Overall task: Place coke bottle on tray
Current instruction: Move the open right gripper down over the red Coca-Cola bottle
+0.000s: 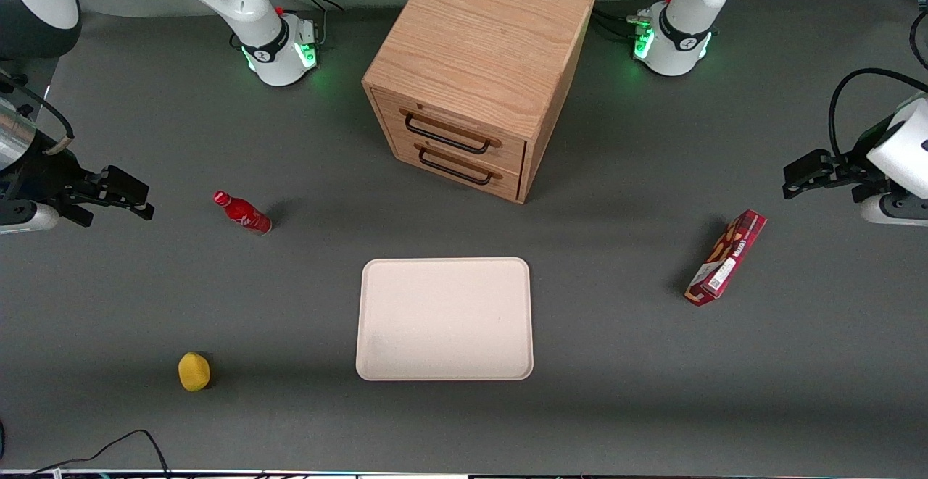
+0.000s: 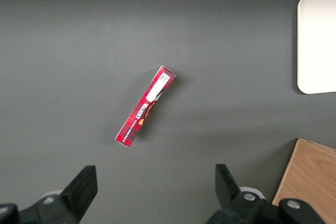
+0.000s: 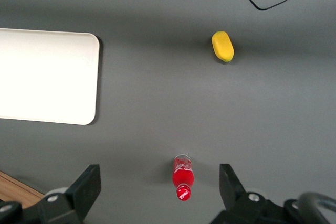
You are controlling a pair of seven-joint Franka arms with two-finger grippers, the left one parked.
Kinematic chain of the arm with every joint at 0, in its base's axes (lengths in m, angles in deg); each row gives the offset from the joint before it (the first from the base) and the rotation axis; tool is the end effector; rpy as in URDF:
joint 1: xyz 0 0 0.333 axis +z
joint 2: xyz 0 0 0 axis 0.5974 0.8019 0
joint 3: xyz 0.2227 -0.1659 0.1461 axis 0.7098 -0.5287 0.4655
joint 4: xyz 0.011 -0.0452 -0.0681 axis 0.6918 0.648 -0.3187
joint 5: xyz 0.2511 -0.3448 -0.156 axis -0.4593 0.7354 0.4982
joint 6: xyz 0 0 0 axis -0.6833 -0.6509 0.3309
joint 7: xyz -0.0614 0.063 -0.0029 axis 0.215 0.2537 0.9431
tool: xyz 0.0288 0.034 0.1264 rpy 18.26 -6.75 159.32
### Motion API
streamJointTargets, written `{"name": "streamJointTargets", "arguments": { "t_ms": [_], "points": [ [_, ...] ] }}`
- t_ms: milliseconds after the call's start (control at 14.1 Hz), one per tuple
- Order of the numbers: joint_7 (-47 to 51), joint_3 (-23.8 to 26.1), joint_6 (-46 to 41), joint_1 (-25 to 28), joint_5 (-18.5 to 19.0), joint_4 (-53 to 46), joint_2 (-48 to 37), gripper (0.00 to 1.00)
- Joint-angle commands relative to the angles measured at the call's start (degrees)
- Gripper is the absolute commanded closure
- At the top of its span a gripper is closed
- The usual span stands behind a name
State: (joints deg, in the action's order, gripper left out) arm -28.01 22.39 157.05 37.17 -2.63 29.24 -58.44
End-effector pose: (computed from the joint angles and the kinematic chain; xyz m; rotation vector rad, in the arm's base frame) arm 0.6574 0.0235 0.5676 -3.1028 -0.0835 -0.1832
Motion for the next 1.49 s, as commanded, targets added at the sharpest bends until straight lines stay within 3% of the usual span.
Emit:
{"name": "streamJointTargets", "arguments": {
  "t_ms": [0, 1417],
  "points": [
    [0.42, 0.3, -1.63, -0.48, -0.35, -2.12, 1.28, 0.0],
    [0.42, 0.48, -2.95, -0.31, -0.35, -0.8, 2.6, 0.0]
  ]
}}
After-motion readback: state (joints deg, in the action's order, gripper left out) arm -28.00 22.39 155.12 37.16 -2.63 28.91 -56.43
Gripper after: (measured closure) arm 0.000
